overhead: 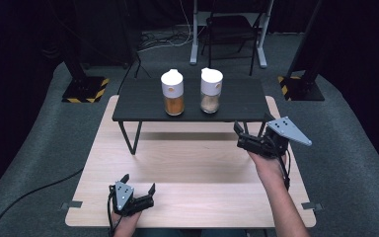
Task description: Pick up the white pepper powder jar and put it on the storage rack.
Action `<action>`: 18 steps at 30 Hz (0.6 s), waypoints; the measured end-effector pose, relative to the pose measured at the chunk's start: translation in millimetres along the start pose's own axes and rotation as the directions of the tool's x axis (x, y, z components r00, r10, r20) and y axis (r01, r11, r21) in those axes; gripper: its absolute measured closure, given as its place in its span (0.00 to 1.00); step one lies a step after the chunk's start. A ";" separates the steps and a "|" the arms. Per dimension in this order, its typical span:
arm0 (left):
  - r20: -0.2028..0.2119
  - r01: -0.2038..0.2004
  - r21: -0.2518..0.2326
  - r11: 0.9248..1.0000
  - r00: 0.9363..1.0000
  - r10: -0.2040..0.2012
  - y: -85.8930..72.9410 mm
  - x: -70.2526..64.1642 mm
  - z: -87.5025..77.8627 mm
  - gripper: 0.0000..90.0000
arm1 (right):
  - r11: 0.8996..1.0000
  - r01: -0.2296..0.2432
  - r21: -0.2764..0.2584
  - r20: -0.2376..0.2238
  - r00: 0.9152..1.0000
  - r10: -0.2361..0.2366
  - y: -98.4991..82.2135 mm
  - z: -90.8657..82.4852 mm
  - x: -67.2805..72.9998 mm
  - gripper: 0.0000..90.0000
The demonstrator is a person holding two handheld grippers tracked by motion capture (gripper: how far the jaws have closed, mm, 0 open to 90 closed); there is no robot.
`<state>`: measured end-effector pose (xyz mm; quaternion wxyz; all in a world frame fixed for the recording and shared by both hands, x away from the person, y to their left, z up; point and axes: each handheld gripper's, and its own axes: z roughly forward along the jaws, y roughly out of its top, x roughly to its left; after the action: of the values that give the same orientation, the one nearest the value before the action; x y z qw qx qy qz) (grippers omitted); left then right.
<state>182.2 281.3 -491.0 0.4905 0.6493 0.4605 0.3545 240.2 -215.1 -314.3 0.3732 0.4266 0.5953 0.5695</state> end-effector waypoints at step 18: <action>-0.005 -0.009 0.006 1.000 1.000 0.009 1.1 -1.6 0.5 0.00 | 0.999 -0.020 -0.025 -0.006 1.000 0.020 -19.1 -46.4 -9.2 0.00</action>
<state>182.4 279.5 -490.1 0.4857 0.6519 0.4601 0.3569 198.7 -240.1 -330.4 0.3711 0.4263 0.5849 0.5817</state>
